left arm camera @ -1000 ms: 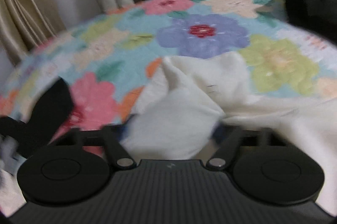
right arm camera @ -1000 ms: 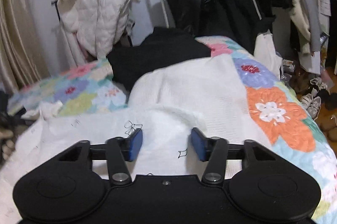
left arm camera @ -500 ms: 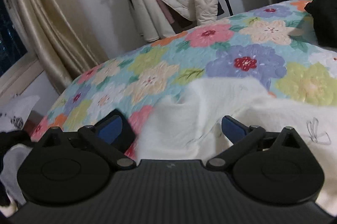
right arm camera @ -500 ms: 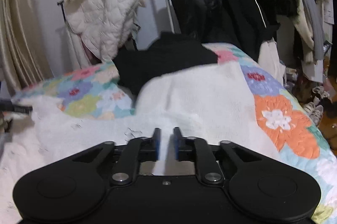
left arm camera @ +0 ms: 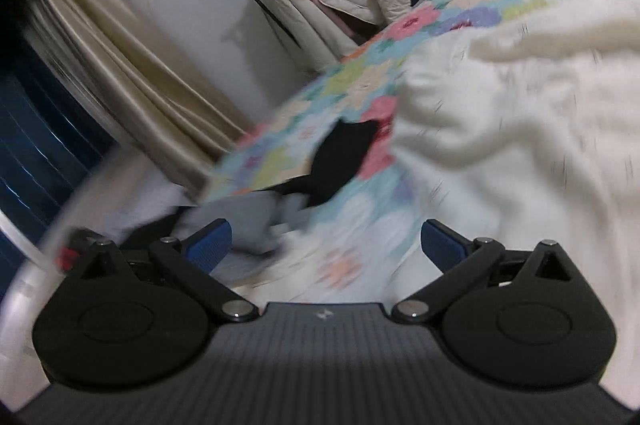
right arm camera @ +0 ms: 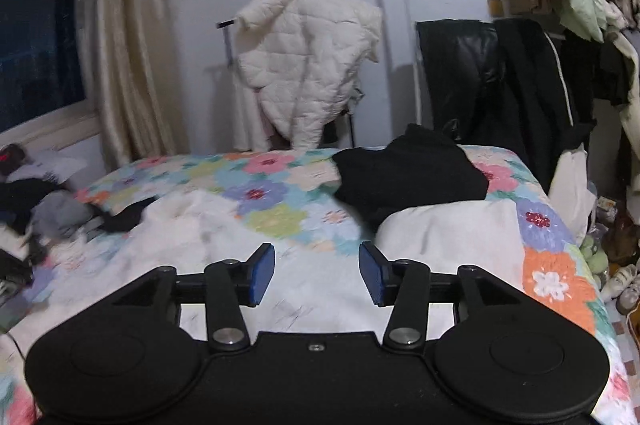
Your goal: Fold clothes
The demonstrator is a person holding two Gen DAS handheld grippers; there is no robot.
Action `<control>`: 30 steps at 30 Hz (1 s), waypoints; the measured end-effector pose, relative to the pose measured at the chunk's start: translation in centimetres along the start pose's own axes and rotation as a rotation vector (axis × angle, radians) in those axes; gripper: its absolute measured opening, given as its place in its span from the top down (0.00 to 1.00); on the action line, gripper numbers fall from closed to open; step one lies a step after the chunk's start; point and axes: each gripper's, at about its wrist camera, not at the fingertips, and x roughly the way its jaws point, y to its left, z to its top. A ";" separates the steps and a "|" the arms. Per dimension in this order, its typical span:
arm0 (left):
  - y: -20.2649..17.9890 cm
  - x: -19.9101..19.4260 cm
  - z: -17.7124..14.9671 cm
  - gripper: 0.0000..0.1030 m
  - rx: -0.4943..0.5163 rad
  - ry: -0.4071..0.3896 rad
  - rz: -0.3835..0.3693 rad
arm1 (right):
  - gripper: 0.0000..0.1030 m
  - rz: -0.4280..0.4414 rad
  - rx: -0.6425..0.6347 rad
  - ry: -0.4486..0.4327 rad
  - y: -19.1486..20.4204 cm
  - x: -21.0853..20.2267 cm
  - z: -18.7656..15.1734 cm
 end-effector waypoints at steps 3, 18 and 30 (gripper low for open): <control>2.4 -3.4 -2.4 0.00 0.035 0.001 0.153 | 0.49 -0.012 -0.061 0.030 2.4 -4.0 -0.4; 12.6 -7.2 -6.3 0.00 -0.237 0.101 -0.105 | 0.03 -0.031 0.372 0.105 -0.5 -7.5 -7.7; 1.1 -3.5 -9.0 0.00 -0.279 0.173 -0.657 | 0.54 0.174 -0.071 0.603 1.0 -1.5 -11.1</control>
